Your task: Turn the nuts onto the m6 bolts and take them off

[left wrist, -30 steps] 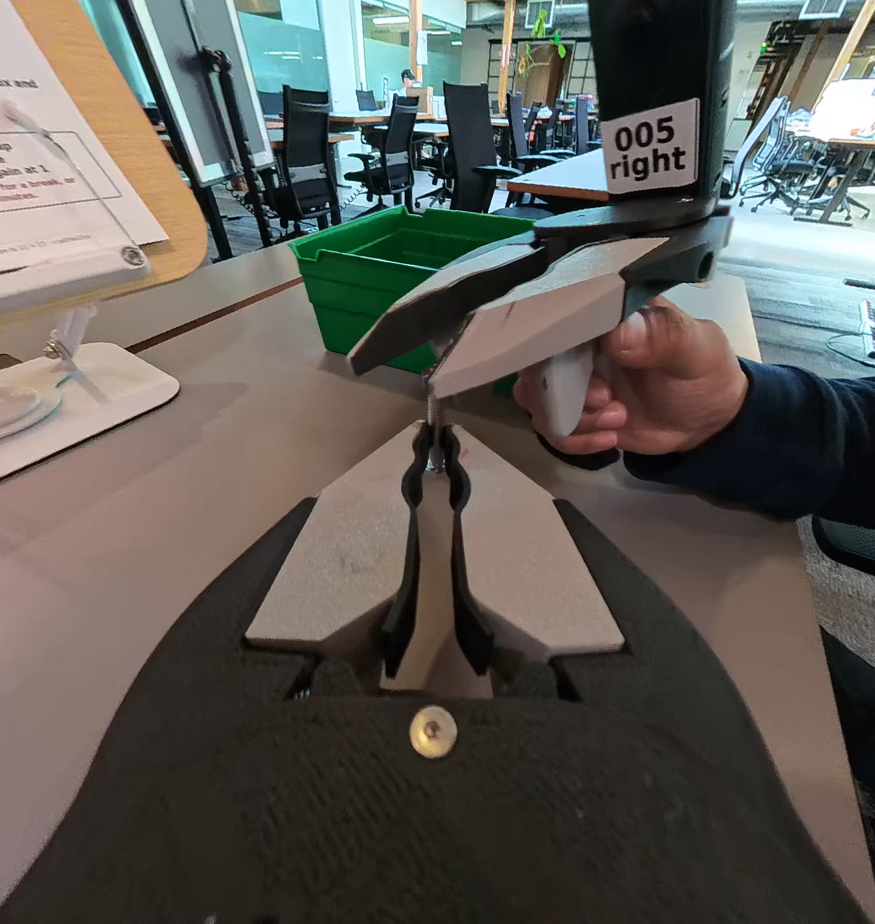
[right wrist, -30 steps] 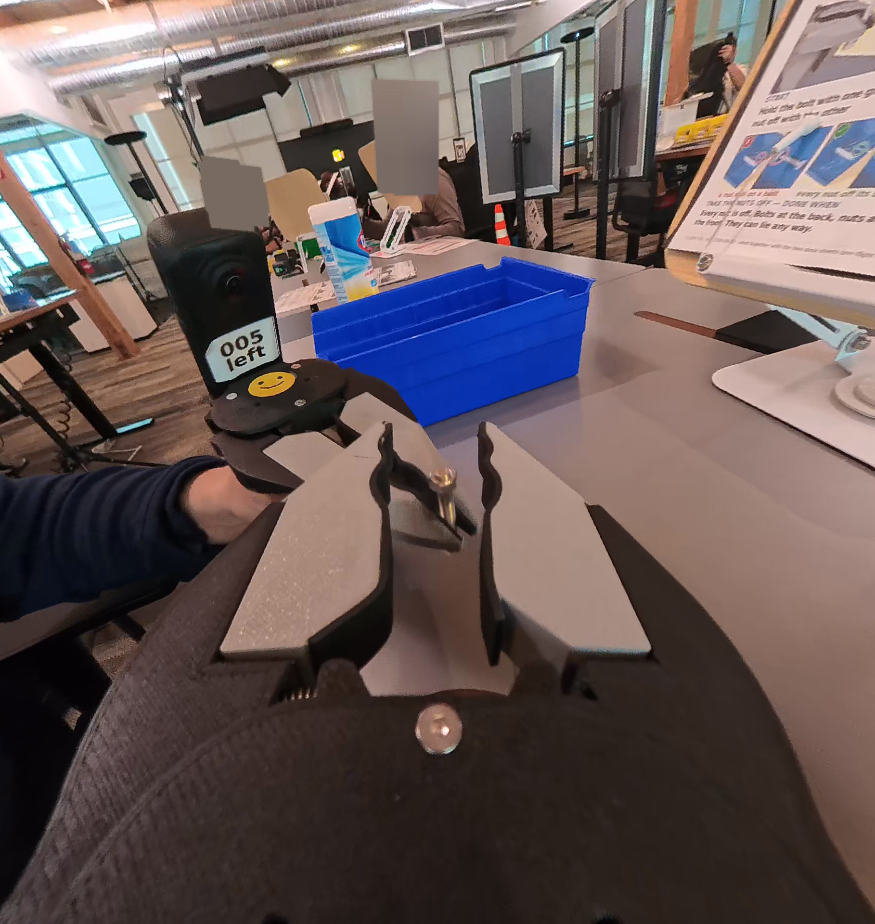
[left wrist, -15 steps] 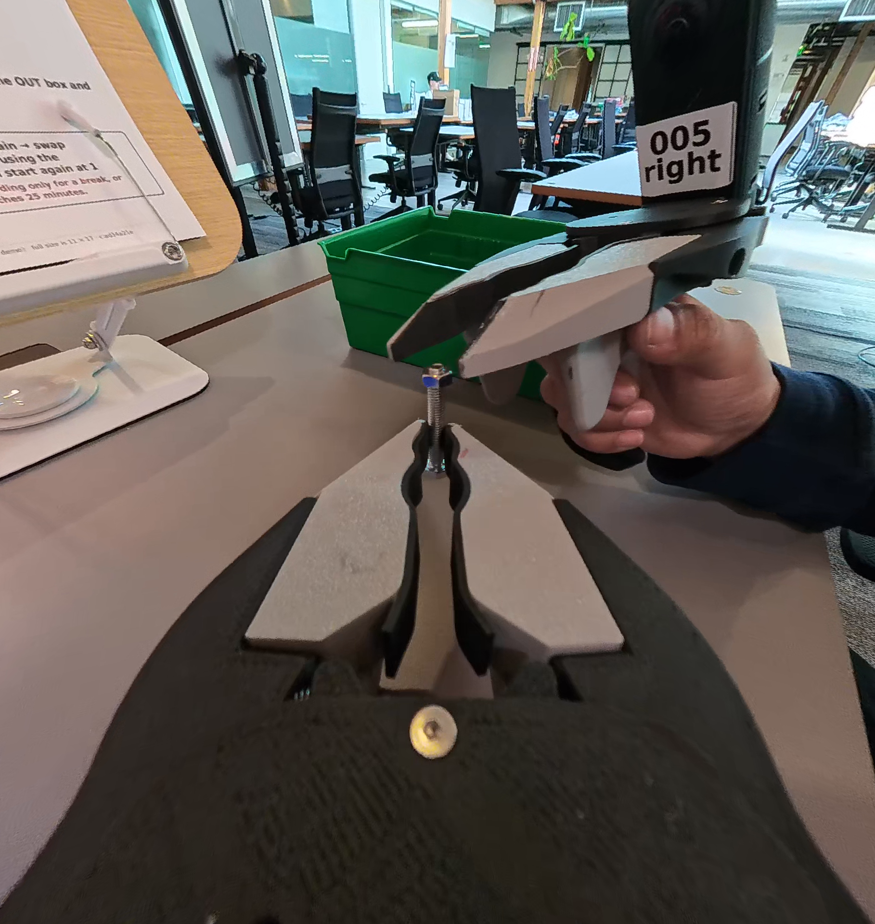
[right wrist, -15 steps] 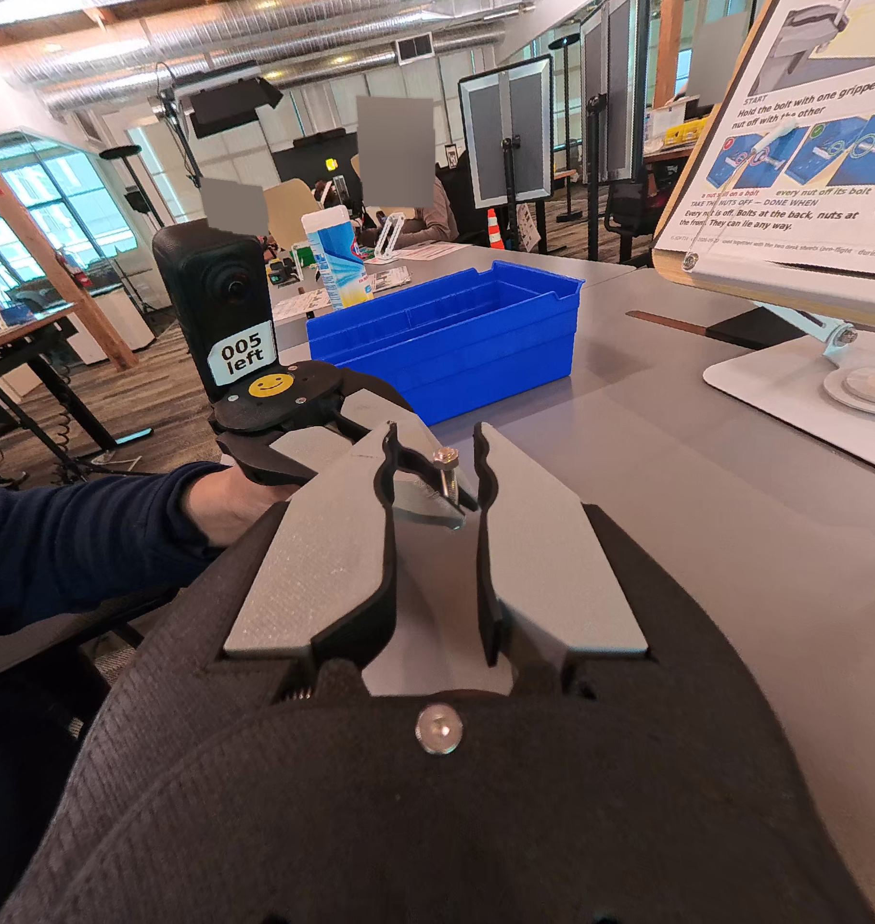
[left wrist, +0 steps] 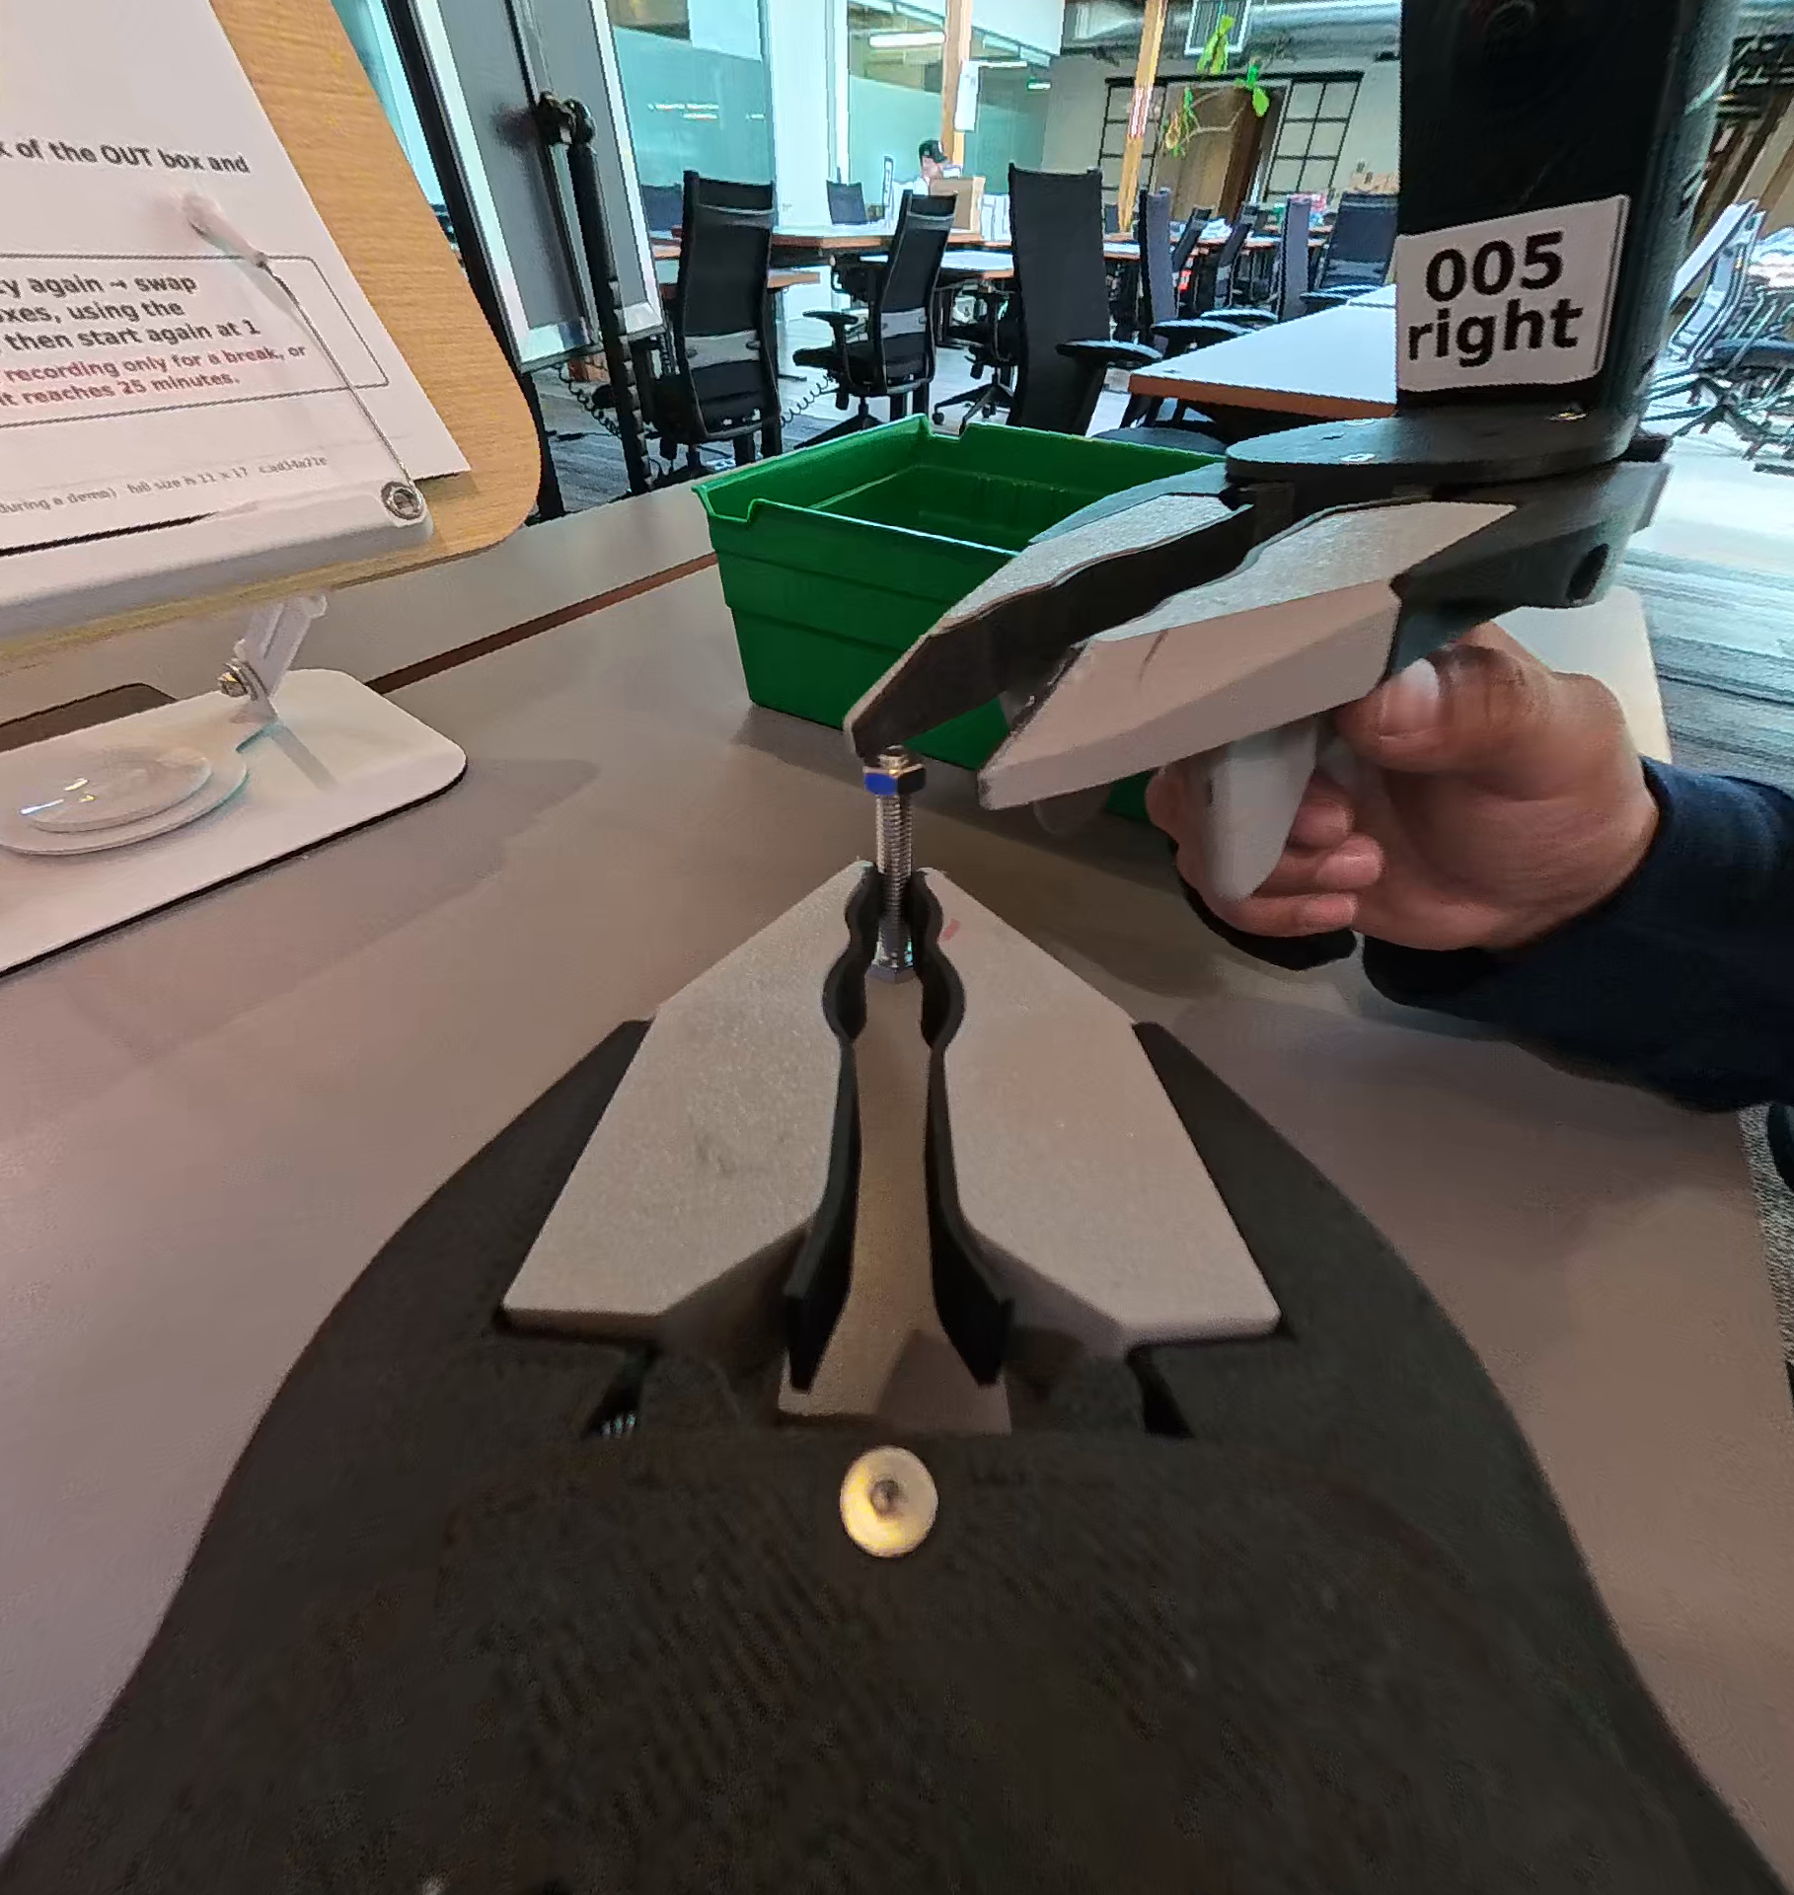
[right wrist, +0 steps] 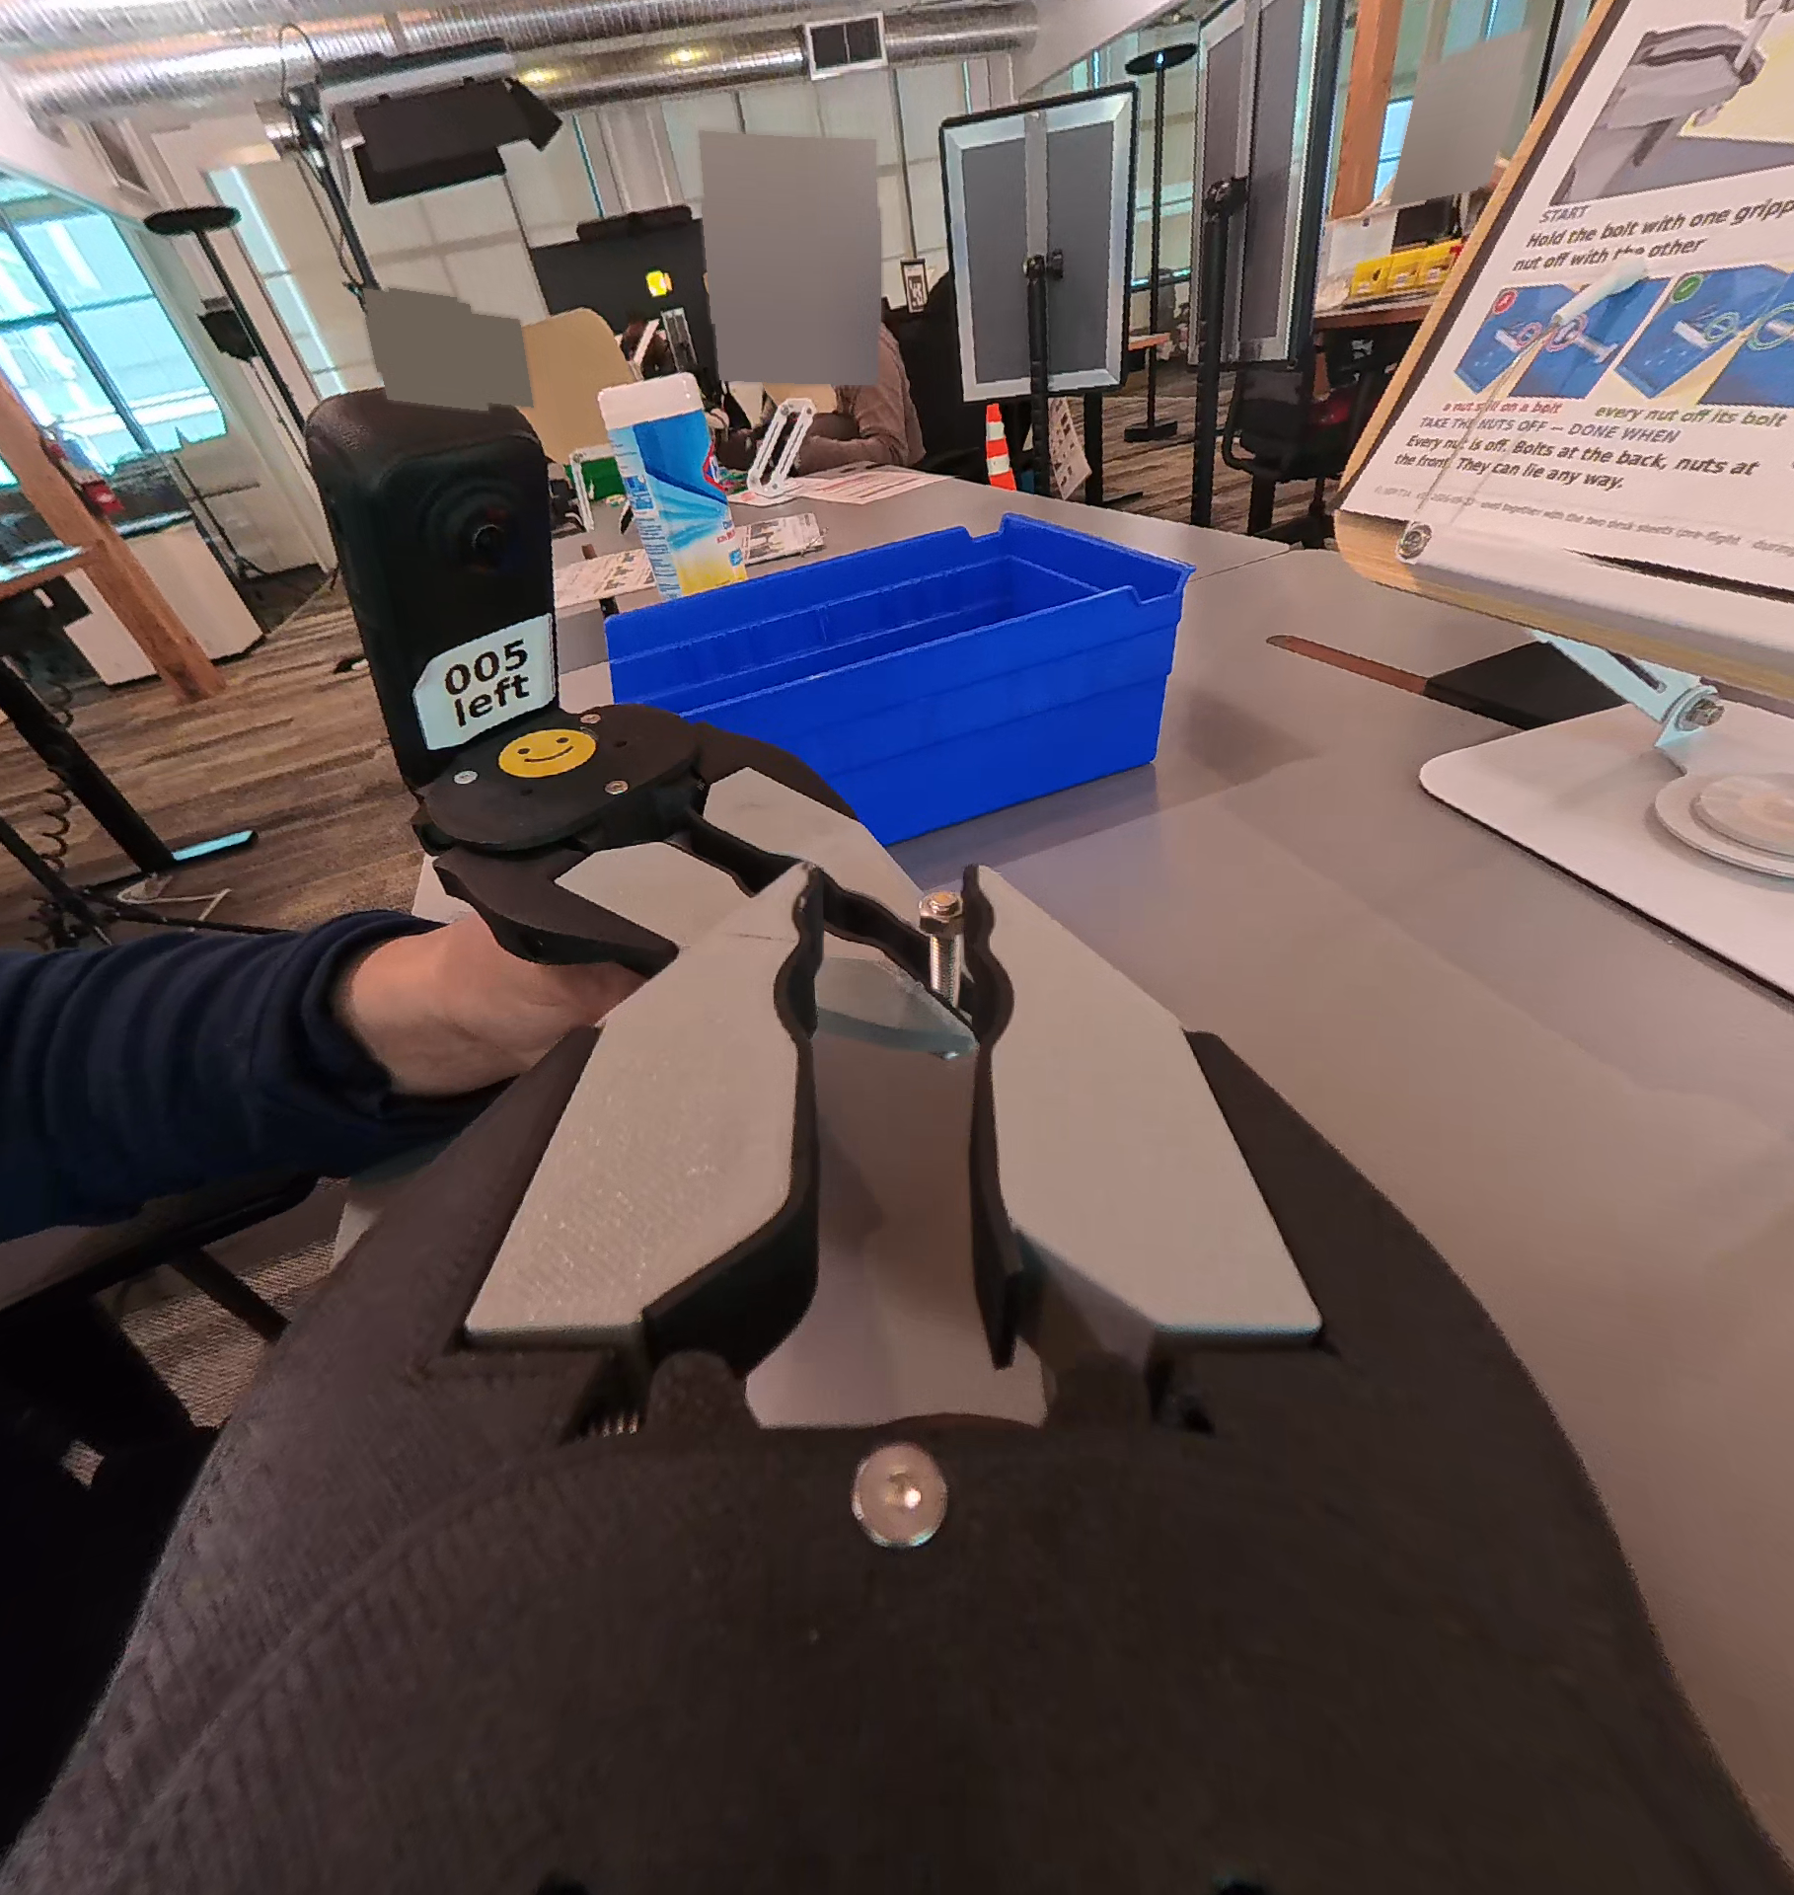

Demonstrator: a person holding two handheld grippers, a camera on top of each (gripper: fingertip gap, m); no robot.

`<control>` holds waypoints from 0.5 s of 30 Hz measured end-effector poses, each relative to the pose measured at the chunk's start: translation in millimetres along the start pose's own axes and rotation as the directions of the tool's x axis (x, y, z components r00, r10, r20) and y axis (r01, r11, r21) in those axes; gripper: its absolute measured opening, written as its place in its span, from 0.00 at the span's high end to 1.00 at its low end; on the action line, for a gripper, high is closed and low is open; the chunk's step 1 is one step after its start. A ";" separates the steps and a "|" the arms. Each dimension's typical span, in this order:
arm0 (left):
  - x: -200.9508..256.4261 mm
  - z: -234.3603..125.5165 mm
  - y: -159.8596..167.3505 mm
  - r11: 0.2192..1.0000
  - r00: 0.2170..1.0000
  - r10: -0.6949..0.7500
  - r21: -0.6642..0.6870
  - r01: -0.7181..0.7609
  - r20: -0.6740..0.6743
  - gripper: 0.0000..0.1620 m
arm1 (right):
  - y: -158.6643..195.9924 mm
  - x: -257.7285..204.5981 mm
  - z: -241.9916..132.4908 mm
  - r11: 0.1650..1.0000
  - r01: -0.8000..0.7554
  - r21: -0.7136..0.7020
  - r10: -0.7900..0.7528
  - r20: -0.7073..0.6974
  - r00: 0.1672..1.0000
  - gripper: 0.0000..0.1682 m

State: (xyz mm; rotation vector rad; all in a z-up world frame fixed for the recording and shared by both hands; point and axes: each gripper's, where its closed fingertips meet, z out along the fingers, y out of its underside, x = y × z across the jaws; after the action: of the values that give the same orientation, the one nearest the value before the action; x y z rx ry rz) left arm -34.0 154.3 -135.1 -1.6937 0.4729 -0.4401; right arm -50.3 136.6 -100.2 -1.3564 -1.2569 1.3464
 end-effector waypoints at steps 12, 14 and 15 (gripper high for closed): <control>10.7 1.7 -1.1 1.000 0.999 0.029 0.005 -0.029 -0.038 0.98 | 9.6 -2.0 7.3 0.999 0.028 -0.040 -0.028 -0.009 1.000 0.87; 15.2 3.2 -0.7 0.999 0.998 0.047 0.005 -0.047 -0.046 0.98 | 11.6 -5.8 10.8 0.999 0.004 -0.043 -0.003 0.017 1.000 0.85; 17.2 4.0 0.1 0.999 0.997 0.052 0.000 -0.052 -0.051 0.98 | 12.4 -6.8 11.6 0.999 -0.003 -0.045 0.004 0.025 1.000 0.85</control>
State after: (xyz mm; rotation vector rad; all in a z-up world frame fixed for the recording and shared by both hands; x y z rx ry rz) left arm -17.4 148.4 -135.4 -1.6703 0.5536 -0.4459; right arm -60.0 126.9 -112.3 -1.3772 -1.3095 1.3479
